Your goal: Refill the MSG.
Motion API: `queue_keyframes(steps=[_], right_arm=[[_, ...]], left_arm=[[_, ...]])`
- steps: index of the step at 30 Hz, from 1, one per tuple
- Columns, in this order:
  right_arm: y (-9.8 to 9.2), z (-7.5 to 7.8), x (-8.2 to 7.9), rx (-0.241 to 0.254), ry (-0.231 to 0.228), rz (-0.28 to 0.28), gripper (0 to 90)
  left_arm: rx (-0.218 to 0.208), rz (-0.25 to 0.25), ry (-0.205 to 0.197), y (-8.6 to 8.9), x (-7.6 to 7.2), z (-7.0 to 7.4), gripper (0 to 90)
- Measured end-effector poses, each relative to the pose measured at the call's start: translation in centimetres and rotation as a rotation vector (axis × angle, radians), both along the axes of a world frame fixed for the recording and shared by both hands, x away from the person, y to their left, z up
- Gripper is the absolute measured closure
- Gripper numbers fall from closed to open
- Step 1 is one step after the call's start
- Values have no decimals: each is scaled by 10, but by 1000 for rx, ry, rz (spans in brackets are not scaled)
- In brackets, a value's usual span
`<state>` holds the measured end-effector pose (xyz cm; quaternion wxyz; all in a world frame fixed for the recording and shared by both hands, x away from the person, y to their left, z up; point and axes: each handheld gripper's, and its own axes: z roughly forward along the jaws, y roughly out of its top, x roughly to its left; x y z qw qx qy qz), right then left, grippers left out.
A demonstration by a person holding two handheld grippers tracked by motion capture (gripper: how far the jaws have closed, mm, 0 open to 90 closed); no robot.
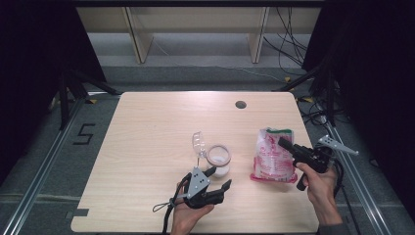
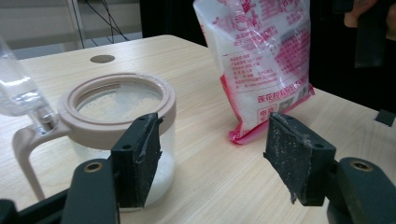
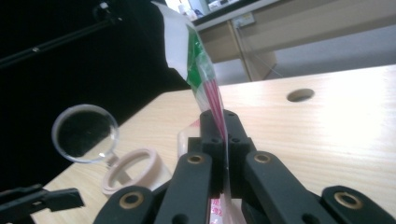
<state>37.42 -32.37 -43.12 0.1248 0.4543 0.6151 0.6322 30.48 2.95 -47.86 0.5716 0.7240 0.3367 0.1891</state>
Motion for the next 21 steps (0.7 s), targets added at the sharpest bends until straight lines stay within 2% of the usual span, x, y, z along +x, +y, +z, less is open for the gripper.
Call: queue_keyframes(steps=[1, 3, 7, 8, 10, 11, 13, 17, 18, 20, 21], right_arm=[[-2, -2, 1, -4, -5, -3, 900], [-4, -7, 3, -10, 11, -11, 900], [-6, -14, 6, -21, 26, -24, 900], [-6, -15, 6, -15, 44, -30, 900], [-8, -17, 8, -33, 29, -31, 900], [-8, -18, 8, -35, 36, -37, 900], [-9, -20, 8, -20, 68, -45, 900], [-14, -28, 11, -59, 77, -61, 900], [-15, -29, 12, -82, 64, -73, 900], [-15, -29, 12, -72, 77, -61, 900], [-15, -30, 13, -86, 71, -72, 900]], left_arm=[[16, -11, -18, 2, 1, 0, 350], [1, 2, 2, 1, 0, -1, 350], [16, 6, -13, 5, 3, -2, 348], [19, 8, -13, 6, 3, -2, 347], [-1, 13, -13, 7, 3, -2, 347], [18, 12, -14, 9, 3, -1, 347], [20, 18, -12, 10, 3, -1, 347], [19, 17, -11, 10, 4, -2, 344], [19, 23, -5, 10, 4, -2, 343], [5, 33, 11, 9, 4, -3, 341], [8, 32, 12, 9, 4, -2, 342]])
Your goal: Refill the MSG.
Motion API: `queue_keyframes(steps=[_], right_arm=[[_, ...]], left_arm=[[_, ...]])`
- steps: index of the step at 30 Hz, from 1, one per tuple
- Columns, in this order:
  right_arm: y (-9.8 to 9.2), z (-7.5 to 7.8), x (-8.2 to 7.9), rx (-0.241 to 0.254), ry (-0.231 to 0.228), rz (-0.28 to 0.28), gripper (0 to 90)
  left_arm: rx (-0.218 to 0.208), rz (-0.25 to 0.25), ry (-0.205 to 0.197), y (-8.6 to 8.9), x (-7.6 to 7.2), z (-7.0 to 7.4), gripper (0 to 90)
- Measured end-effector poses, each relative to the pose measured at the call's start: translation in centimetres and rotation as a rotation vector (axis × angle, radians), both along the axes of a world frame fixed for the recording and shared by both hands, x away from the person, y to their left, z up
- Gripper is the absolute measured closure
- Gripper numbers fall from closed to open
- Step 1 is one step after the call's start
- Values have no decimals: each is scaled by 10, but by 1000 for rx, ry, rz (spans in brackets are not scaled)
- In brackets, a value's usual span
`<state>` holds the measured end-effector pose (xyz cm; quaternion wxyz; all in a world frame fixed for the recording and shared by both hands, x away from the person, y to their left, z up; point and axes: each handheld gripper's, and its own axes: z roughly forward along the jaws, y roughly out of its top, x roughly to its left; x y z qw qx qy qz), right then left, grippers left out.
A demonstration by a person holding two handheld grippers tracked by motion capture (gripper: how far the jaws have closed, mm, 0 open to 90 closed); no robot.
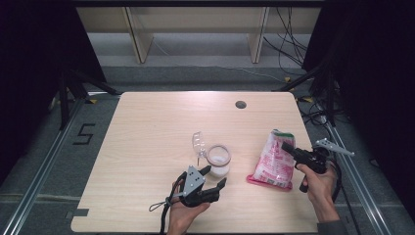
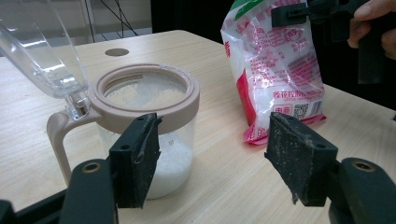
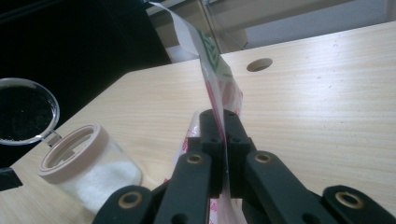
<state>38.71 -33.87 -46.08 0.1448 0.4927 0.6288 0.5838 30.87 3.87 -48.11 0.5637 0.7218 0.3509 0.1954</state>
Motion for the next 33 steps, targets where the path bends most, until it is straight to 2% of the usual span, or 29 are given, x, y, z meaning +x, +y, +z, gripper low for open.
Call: queue_keyframes(steps=[1, 5, 6, 8, 9, 11, 12, 13, 14, 16, 17, 18, 19, 20, 22, 23, 24, 25, 26, 27, 28, 29, 30, 31, 32, 33], right_arm=[[2, 0, 0, 5, 21, -12, 900], [-1, -3, 3, -33, 15, -7, 898], [-1, -3, 3, -46, 18, -14, 898], [-1, -4, 4, -32, 39, -10, 896], [-3, -6, 6, -57, 21, -13, 894], [-2, -6, 6, -47, 48, -18, 890], [-1, -7, 6, -49, 58, -26, 885], [-2, -9, 8, -78, 41, -35, 881], [-4, -10, 9, -91, 35, -22, 879], [-4, -11, 9, -93, 39, -35, 873], [-3, -11, 9, -80, 49, -24, 864], [-4, -12, 10, -98, 48, -27, 852], [-2, -11, 8, -78, 84, -41, 846], [-3, -12, 9, -94, 71, -42, 843], [-4, -16, 8, -83, 89, -42, 836], [-3, -18, 8, -80, 104, -46, 831], [-6, -20, 8, -100, 104, -47, 827], [-6, -21, 9, -72, 111, -41, 824], [-9, -22, 10, -81, 97, -37, 821], [-8, -22, 8, -73, 115, -40, 814], [-7, -21, 7, -62, 123, -45, 801], [-8, -22, 8, -80, 113, -47, 770], [-8, -22, 7, -87, 121, -59, 744], [-6, -21, 6, -62, 153, -78, 726], [-7, -22, 7, -78, 133, -76, 708], [-8, -23, 6, -69, 137, -70, 690]], left_arm=[[1, -1, 1, 0, 0, 0, 342], [12, -10, -21, 2, 2, 1, 341], [14, -3, -17, 2, 1, 1, 341], [16, 2, -13, 4, 2, 2, 341], [9, 11, -6, 4, 2, 2, 340], [17, 6, -14, 6, 3, 2, 339], [7, 19, 3, 6, 2, 1, 336], [16, 19, 0, 7, 3, 1, 332], [18, 21, -2, 8, 3, 1, 330], [8, 40, 12, 9, 3, 0, 328], [21, 40, 10, 11, 3, 1, 328], [18, 45, 11, 11, 3, 1, 328], [26, 37, -3, 13, 5, 1, 328], [27, 40, -2, 14, 5, 1, 327], [30, 64, 13, 16, 4, 1, 320], [41, 69, 7, 18, 4, 1, 317], [40, 68, 8, 19, 4, 1, 317], [32, 73, 13, 21, 3, 1, 317], [36, 72, 9, 22, 4, 1, 317], [24, 87, 21, 23, 3, 0, 317], [29, 78, 6, 26, 5, 0, 317], [29, 93, 21, 27, 5, 0, 313], [20, 100, 27, 28, 5, -1, 310], [26, 102, 23, 29, 6, -1, 307], [43, 103, 22, 31, 6, 0, 306], [45, 103, 20, 33, 6, 0, 306]])
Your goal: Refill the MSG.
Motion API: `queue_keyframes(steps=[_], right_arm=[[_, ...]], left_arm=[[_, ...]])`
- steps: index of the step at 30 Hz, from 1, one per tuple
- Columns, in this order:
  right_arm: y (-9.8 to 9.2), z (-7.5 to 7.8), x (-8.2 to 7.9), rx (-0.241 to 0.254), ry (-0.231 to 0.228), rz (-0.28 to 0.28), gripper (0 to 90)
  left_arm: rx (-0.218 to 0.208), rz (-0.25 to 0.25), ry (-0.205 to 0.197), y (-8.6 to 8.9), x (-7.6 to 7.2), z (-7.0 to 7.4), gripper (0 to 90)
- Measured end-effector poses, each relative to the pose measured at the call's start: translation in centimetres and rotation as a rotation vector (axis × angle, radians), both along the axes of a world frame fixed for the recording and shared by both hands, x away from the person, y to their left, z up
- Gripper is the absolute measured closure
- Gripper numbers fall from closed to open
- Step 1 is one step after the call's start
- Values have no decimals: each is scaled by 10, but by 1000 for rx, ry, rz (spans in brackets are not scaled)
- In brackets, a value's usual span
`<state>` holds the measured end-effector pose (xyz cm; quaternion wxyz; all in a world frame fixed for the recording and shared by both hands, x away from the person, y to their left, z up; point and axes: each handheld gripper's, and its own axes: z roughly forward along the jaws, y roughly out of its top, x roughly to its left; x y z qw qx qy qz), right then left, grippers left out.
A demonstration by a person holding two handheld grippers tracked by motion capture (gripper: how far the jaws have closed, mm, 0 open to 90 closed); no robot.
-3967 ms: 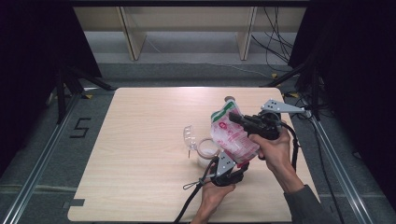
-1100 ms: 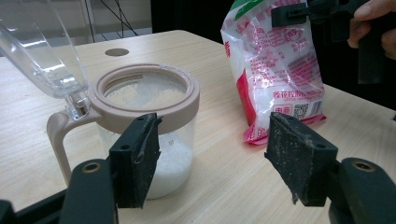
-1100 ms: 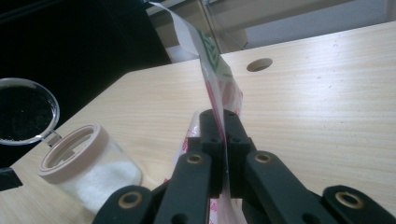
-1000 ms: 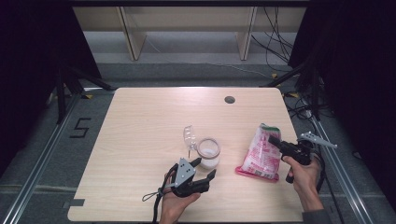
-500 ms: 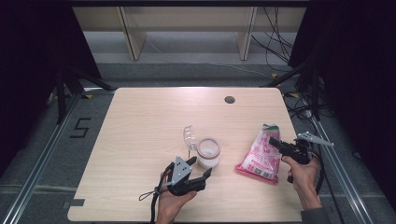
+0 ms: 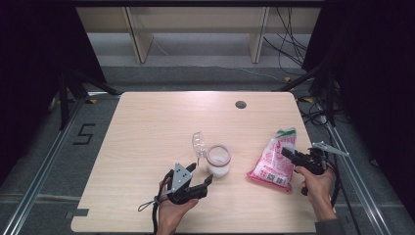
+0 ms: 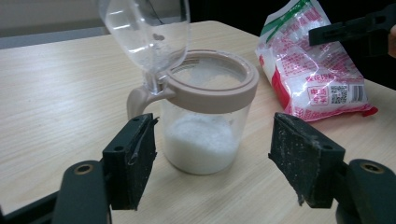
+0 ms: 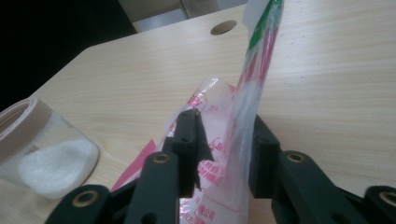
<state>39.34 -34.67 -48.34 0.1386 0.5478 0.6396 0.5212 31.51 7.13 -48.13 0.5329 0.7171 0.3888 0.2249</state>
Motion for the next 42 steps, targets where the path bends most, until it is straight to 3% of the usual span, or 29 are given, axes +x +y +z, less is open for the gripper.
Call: queue_keyframes(steps=[1, 5, 6, 7, 11, 13, 14, 18, 20, 21, 22, 23, 24, 25, 26, 31, 32, 38, 39, 40, 42], right_arm=[[1, -1, -1, 4, -4, -21, 664], [-1, 4, -5, -20, -10, -20, 609], [-2, 4, -6, -43, -24, -21, 591], [-2, 5, -7, -43, -16, -21, 575], [0, 7, -11, -44, 11, -43, 515], [-2, 8, -11, -83, -2, -47, 504], [1, 8, -13, -49, 16, -62, 497], [-5, 8, -15, -78, 1, -59, 458], [-5, 9, -19, -67, 37, -78, 449], [-6, 9, -19, -67, 36, -81, 441], [-8, 8, -18, -69, 2, -65, 432], [-6, 10, -21, -43, 14, -84, 426], [-6, 11, -23, -43, 6, -86, 425], [-8, 11, -24, -79, -17, -65, 427], [-4, 14, -29, -54, 11, -90, 427], [-1, 17, -40, -114, -41, -73, 415], [1, 17, -43, -91, -32, -68, 413], [6, 17, -56, -132, -49, -39, 381], [6, 17, -58, -143, -33, -26, 375], [8, 15, -60, -121, -43, -27, 373], [9, 15, -65, -137, -28, -17, 374]], left_arm=[[0, 3, -1, 1, 0, 0, 305], [2, 10, 3, 4, 1, 0, 301], [4, 10, 3, 4, 1, 0, 300], [-14, 19, 8, 4, 1, -1, 300], [9, 21, -1, 8, 2, 1, 294], [7, 29, 4, 11, 3, 1, 287], [18, 33, 6, 13, 3, 2, 286], [23, 47, 4, 19, 5, 4, 279], [23, 55, 7, 21, 5, 4, 274], [21, 52, 2, 22, 6, 4, 274], [17, 67, 7, 23, 6, 4, 275], [5, 75, 15, 23, 6, 4, 275], [21, 73, 8, 25, 6, 4, 275], [25, 73, 7, 26, 7, 4, 275], [29, 77, 10, 27, 8, 4, 275], [31, 83, 13, 29, 10, 3, 275], [29, 81, 14, 29, 9, 2, 276], [9, 96, 30, 28, 10, 1, 275], [10, 95, 29, 29, 11, 1, 276], [6, 95, 24, 29, 12, 1, 278], [27, 90, 20, 31, 13, 2, 278]])
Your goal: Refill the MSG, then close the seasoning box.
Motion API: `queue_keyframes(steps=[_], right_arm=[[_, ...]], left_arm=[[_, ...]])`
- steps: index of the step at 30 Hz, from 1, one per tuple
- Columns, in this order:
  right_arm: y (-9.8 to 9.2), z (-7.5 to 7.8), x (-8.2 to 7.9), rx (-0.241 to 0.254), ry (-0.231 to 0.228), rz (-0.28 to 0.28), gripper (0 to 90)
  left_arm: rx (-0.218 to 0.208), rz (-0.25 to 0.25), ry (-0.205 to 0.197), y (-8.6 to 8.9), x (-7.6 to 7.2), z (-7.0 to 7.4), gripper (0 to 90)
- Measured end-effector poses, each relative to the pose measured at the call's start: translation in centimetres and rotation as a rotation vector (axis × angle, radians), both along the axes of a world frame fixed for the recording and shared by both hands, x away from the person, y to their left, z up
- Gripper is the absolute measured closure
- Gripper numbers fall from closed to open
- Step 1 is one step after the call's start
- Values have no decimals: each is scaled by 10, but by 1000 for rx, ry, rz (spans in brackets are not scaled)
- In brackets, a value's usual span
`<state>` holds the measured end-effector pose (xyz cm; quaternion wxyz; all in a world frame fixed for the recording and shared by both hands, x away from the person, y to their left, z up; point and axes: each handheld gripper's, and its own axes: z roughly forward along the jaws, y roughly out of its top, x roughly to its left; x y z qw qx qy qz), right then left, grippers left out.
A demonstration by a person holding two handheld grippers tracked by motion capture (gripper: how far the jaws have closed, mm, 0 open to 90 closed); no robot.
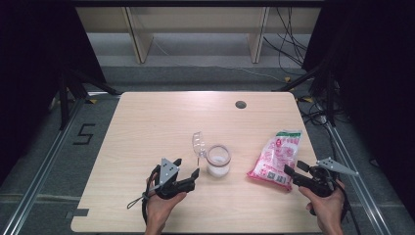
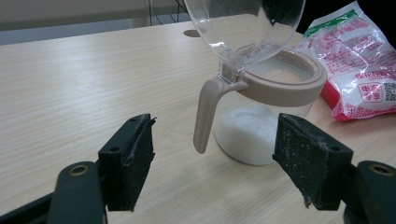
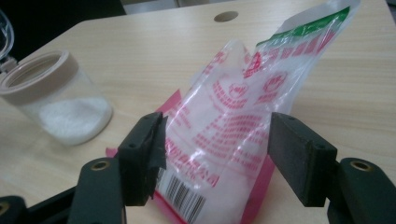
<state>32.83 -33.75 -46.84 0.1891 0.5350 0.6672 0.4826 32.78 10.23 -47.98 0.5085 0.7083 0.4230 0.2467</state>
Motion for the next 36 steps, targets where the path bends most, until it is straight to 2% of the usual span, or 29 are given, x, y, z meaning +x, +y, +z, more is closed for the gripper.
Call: queue_keyframes(steps=[1, 3, 4, 6, 10, 11, 12, 13, 15, 16, 17, 18, 19, 20, 21, 22, 23, 24, 25, 26, 27, 29, 30, 31, 32, 33, 34, 35, 36], right_arm=[[-1, -1, -1, -9, -8, 18, 373], [0, 1, -8, -4, 29, 17, 371], [0, -1, -8, 10, -9, 25, 368], [1, -1, -13, 24, 17, 21, 365], [2, -1, -21, 24, 25, 41, 362], [0, -2, -21, -11, -12, 56, 362], [2, -2, -24, 5, 14, 58, 361], [2, -3, -24, 0, -12, 78, 360], [5, -3, -29, 6, 16, 66, 359], [4, -3, -31, -13, 16, 75, 359], [4, -4, -31, -11, 2, 91, 359], [5, -4, -33, -13, 3, 82, 359], [5, -4, -35, -3, 6, 96, 360], [6, -2, -39, -8, 49, 79, 359], [7, -5, -37, 3, 15, 106, 359], [8, -3, -40, -2, 45, 91, 359], [6, -4, -40, -21, 33, 111, 359], [6, -6, -39, -39, 13, 99, 359], [10, -5, -42, 7, 55, 85, 359], [6, -7, -40, -29, 27, 120, 360], [8, -5, -43, -8, 53, 110, 359], [8, -7, -42, -26, 18, 115, 360], [8, -7, -42, -34, 19, 125, 360], [10, -6, -44, -28, 50, 120, 360], [9, -7, -43, -54, 35, 123, 360], [12, -6, -45, -17, 45, 116, 361], [13, -7, -46, -4, 54, 116, 361], [12, -8, -43, -25, 27, 147, 361], [12, -7, -44, -34, 25, 136, 362]], left_arm=[[-2, -1, -1, 0, 1, 0, 277], [-5, 4, 1, 1, 1, 0, 275], [-8, 8, 3, 1, 1, 0, 275], [0, 12, 3, 1, 2, 0, 278], [-4, 15, 8, 2, 3, 0, 276], [2, 12, 7, 3, 4, 1, 276], [2, 17, 12, 3, 4, 1, 275], [0, 18, 10, 4, 4, 1, 274], [-1, 24, 12, 5, 5, 2, 273], [4, 25, 9, 6, 5, 3, 273], [4, 29, 8, 6, 6, 3, 273], [3, 34, 12, 7, 6, 3, 273], [-4, 39, 16, 8, 7, 3, 275], [-11, 42, 17, 9, 8, 3, 277], [-14, 45, 20, 10, 8, 3, 278], [-13, 50, 22, 10, 8, 3, 278], [-5, 48, 20, 11, 9, 3, 278], [-4, 47, 17, 11, 9, 4, 281], [-4, 50, 18, 11, 9, 4, 282], [-4, 55, 20, 11, 9, 4, 284], [-5, 51, 26, 11, 10, 4, 287], [-12, 44, 36, 12, 12, 4, 304], [-12, 42, 36, 12, 13, 4, 307], [-8, 53, 40, 11, 13, 4, 307], [-5, 55, 36, 11, 14, 5, 310], [-2, 54, 36, 11, 14, 5, 319], [0, 52, 36, 12, 15, 6, 335], [9, 43, 29, 13, 17, 7, 350], [7, 36, 23, 14, 18, 7, 359]])
